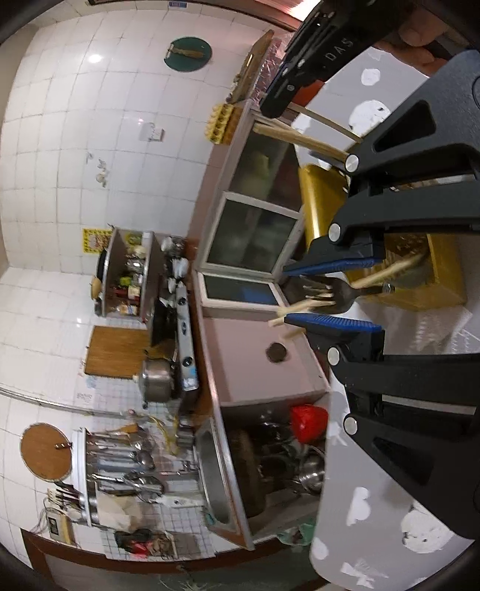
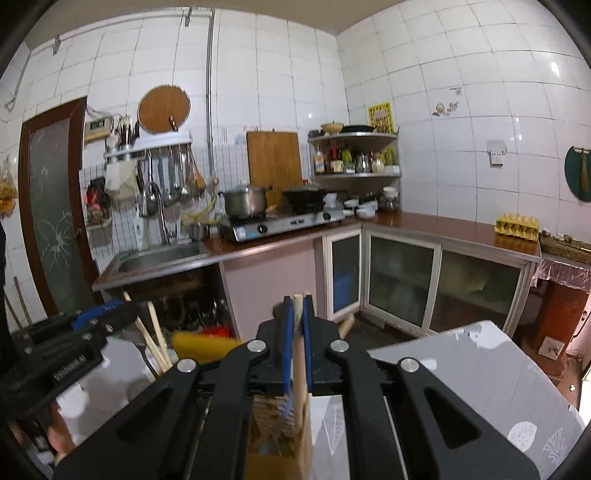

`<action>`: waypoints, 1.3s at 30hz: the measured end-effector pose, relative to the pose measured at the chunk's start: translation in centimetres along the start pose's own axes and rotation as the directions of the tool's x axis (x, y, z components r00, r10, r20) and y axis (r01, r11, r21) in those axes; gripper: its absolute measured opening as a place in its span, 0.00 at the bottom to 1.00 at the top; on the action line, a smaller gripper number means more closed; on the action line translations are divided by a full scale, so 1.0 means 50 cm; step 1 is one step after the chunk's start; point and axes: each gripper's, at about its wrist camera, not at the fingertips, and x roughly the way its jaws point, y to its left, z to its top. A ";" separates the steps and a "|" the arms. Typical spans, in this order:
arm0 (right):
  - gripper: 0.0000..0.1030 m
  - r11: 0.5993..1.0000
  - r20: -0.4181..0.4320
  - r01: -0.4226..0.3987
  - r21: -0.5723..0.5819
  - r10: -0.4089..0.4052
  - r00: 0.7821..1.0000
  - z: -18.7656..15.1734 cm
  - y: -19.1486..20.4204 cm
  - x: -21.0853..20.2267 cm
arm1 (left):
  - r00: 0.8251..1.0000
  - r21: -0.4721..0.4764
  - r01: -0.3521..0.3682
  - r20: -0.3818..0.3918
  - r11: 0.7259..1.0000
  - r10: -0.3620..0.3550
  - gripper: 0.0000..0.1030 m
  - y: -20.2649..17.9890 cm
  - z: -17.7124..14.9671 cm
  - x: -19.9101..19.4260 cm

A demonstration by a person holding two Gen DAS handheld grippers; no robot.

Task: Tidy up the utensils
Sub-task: 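Lower the fork and chopstick into the yellow holder with both tools, then open both tools and withdraw them from the holder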

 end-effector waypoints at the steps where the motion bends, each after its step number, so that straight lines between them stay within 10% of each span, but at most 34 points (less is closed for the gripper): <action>1: 0.07 1.000 -0.005 -0.001 -0.005 0.001 1.000 -0.008 -0.004 0.001 | 1.000 -0.001 -0.015 -0.004 1.000 0.015 0.19 0.004 -0.004 -0.006; 5: 0.13 1.000 -0.041 -0.012 -0.016 0.011 0.999 -0.019 -0.016 -0.015 | 1.000 -0.035 -0.015 -0.012 0.999 0.015 0.28 0.015 0.002 -0.050; 8: 0.62 1.000 -0.034 0.016 -0.021 -0.016 0.999 -0.020 -0.023 -0.058 | 0.999 -0.053 -0.032 0.008 0.998 0.032 0.54 0.022 0.010 -0.105; 15: 0.75 0.998 -0.068 0.058 -0.015 -0.059 0.996 -0.078 -0.043 -0.201 | 0.991 -0.045 -0.102 0.077 0.994 0.106 0.95 0.026 -0.051 -0.293; 21: 0.94 0.997 -0.049 0.062 -0.039 -0.064 0.997 -0.159 -0.011 -0.340 | 0.979 -0.021 -0.163 0.121 0.986 0.164 0.95 0.006 -0.151 -0.415; 39: 0.96 0.997 -0.002 0.042 -0.070 -0.043 0.999 -0.343 0.048 -0.504 | 0.969 0.022 -0.228 0.098 0.973 0.225 0.95 -0.044 -0.407 -0.515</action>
